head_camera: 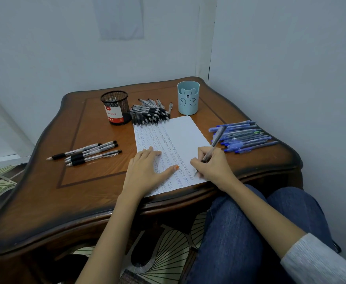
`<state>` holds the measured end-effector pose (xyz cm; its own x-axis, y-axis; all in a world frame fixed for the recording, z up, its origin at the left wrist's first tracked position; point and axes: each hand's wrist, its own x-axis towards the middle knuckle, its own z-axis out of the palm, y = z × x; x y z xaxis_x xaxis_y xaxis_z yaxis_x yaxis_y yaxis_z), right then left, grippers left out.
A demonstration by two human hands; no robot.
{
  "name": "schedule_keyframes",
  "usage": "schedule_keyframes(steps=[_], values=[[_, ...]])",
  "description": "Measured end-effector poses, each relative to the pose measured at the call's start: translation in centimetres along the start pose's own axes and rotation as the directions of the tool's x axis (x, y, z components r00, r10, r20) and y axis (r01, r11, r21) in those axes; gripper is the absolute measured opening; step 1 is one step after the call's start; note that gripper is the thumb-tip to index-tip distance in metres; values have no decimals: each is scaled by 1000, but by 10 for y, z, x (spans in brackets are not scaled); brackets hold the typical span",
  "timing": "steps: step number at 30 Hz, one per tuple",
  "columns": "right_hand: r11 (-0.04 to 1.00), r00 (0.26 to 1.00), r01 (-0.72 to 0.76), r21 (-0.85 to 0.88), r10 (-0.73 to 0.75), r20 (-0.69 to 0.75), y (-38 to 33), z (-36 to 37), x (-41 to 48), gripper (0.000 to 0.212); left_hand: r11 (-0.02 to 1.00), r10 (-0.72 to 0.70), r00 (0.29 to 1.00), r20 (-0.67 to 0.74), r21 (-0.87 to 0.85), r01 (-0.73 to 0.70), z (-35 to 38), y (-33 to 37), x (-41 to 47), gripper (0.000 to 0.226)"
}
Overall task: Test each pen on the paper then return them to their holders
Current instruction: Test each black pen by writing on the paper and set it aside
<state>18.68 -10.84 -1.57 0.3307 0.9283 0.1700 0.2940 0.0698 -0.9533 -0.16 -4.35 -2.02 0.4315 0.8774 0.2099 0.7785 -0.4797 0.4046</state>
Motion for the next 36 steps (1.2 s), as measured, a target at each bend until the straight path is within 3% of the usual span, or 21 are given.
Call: schedule_keyframes(steps=[4, 8, 11, 20, 27, 36], values=[[935, 987, -149, 322, 159, -6, -9, -6, 2, 43, 1000, -1, 1000, 9, -5, 1, 0, 0, 0, 78], [927, 989, -145, 347, 149, 16, -9, -4, 5, 29, 1000, 0, 1000, 14, -1, 0, -1, -1, 1, 77], [926, 991, -126, 355, 129, 16, -8, -6, 4, 30, 1000, 7, 1000, 8, 0, -7, 0, -1, 1, 77], [970, 995, -60, 234, 40, 90, -12, -6, 2, 18, 999, 13, 1000, -26, -29, -14, 0, -3, 4, 67], [995, 989, -71, 73, 61, 133, -11, -2, 6, 25, 997, 17, 998, -60, -70, -21, -4, -6, 10, 57], [994, 984, 77, -77, -63, 164, -17, 12, 24, 30, 994, 14, 998, -60, -112, -21, -12, -16, 26, 49]])
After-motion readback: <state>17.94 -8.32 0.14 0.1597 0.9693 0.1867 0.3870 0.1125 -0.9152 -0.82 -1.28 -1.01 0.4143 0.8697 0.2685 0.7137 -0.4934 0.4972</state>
